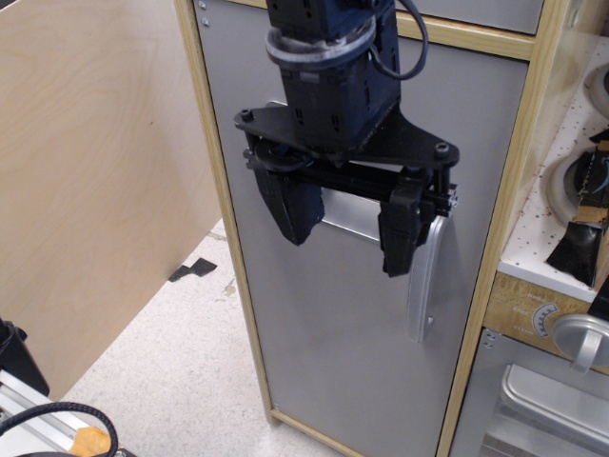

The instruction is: Open fridge

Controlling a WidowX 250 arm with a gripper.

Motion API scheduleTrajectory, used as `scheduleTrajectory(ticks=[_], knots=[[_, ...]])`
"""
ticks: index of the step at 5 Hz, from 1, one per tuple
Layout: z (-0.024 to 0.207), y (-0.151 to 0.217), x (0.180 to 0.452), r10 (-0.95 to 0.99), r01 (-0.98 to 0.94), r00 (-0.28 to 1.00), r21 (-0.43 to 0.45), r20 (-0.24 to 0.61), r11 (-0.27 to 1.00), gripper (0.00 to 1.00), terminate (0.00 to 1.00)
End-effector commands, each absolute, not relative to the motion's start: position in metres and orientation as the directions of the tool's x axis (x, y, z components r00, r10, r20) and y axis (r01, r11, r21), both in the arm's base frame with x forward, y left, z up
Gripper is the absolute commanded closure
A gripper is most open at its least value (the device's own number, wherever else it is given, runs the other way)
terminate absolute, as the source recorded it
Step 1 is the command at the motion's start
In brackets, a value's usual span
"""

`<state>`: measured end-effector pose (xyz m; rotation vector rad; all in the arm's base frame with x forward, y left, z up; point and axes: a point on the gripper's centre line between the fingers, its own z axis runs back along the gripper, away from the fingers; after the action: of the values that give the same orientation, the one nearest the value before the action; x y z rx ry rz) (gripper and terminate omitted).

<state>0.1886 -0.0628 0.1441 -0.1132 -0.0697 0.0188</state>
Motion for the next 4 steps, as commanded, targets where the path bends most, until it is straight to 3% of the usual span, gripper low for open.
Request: scheduleTrajectory(ticks=[1, 4], knots=[[0.144, -0.063, 0.189, 0.023, -0.015, 0.997, -0.114, 0.068, 0.993, 0.00, 0.00], [0.100, -0.084, 0.269, 0.011, -0.005, 0.989, -0.045, 0.150, 0.999, 0.00, 0.00]])
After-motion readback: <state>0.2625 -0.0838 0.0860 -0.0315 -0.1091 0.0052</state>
